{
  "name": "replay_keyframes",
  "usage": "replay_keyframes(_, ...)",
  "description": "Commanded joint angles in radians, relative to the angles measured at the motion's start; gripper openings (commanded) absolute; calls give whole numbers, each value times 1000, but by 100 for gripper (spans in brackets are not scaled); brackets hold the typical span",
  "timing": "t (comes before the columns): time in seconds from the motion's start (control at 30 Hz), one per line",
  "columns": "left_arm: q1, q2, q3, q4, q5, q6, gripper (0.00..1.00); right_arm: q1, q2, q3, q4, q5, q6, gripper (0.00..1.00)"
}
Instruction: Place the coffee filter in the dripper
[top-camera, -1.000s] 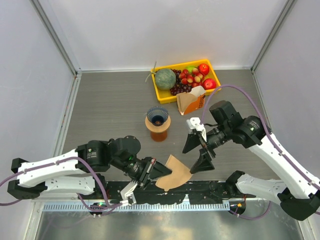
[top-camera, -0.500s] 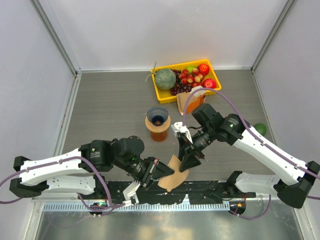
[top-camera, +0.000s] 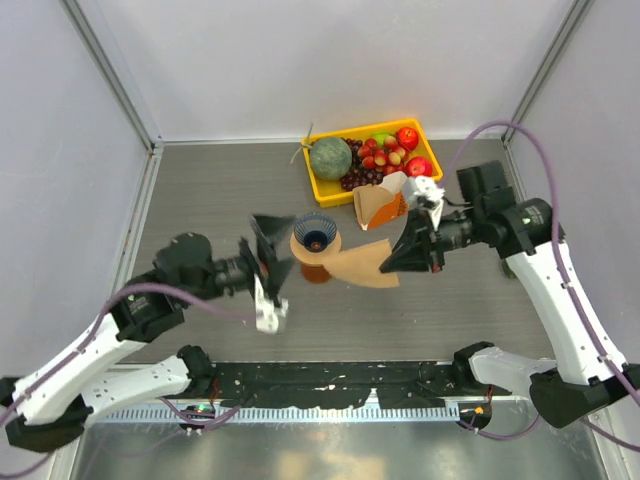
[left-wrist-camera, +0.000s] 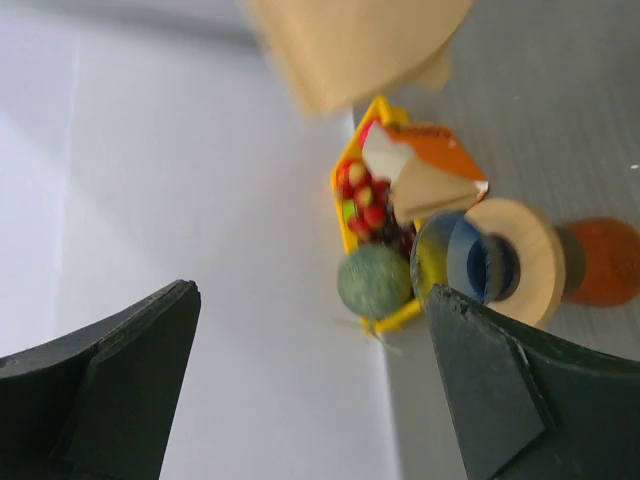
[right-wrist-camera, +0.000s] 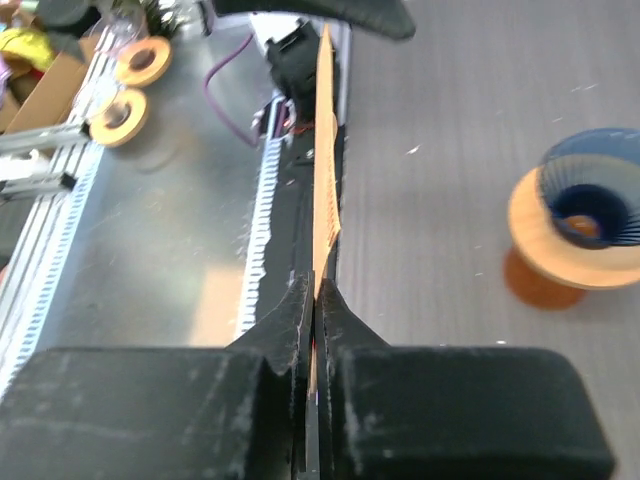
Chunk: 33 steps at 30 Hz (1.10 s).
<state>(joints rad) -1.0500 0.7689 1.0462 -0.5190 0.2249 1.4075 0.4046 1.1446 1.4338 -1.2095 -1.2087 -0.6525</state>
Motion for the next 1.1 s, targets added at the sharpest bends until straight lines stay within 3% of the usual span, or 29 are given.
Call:
replay_keyframes(0.0,241,-3,138,5,86,-638,100,-122,-87,19,264,-153,158,5)
replay_keyframes(0.03,263,-13,137,2,131,-747,99,-124,-127,-15,526,-144,380,5)
replay_keyframes(0.13,268,-84,1,165,189,-998,100,-130,-175,-178,1000,-56,817,5)
replay_keyframes(0.17,277,-97,-27,224,214,-1097,99,-130,-190,-232,1308,-36,1016,5)
replay_keyframes(0.23,291,-80,-46,267,254,-1252,99,-130,-197,-314,1543,9,1224,5)
replay_keyframes(0.43,288,-1,-8,513,384,-1605,100,-105,-198,-354,1747,110,1402,5)
replay_keyframes(0.53,217,107,124,485,384,-1589,99,-70,-200,-409,1899,150,1530,5)
replay_keyframes(0.67,173,240,302,481,410,-1607,99,-29,-210,-434,1929,192,1556,5)
replay_keyframes(0.8,157,302,386,472,363,-1634,96,-29,-218,-417,1969,201,1594,5)
replay_keyframes(0.9,159,306,394,453,343,-1631,89,-29,-221,-405,1992,210,1628,5)
replay_keyframes(1.07,159,297,385,473,387,-1644,61,-29,-227,-430,1986,235,1614,5)
